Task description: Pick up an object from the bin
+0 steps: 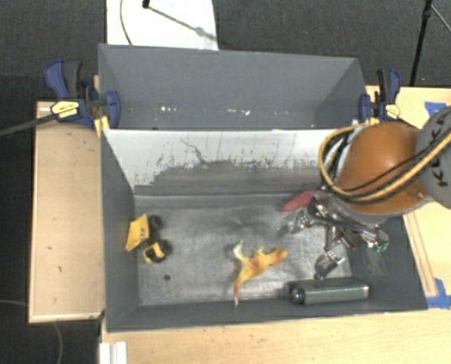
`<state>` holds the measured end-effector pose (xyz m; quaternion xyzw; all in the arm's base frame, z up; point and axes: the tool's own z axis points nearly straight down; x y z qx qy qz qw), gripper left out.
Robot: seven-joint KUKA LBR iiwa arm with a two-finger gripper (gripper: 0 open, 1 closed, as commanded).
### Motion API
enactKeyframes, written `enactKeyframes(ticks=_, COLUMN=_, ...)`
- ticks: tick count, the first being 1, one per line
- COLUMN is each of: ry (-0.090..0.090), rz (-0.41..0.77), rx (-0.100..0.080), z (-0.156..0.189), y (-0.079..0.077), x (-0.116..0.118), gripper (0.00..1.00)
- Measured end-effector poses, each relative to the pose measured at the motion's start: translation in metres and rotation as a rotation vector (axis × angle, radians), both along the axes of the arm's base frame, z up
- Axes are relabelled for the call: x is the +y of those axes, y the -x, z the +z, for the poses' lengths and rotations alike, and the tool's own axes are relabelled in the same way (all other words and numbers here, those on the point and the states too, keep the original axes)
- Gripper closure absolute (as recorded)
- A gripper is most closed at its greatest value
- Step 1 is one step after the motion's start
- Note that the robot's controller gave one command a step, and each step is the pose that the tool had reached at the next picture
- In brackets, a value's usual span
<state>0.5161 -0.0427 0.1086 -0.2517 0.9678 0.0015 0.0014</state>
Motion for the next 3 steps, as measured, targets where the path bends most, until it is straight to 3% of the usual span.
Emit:
enactKeyframes(ticks=1, ry=0.003, rz=-0.123, rx=-0.015, z=-0.01, y=0.01, x=0.008, gripper=0.0)
enactKeyframes(ticks=2, ry=0.004, rz=0.121, rx=-0.005, z=-0.036, y=0.023, x=0.056, gripper=1.0)
enactKeyframes(ticks=3, ry=0.004, rz=0.122, rx=-0.005, z=-0.036, y=0.023, x=0.056, gripper=1.0)
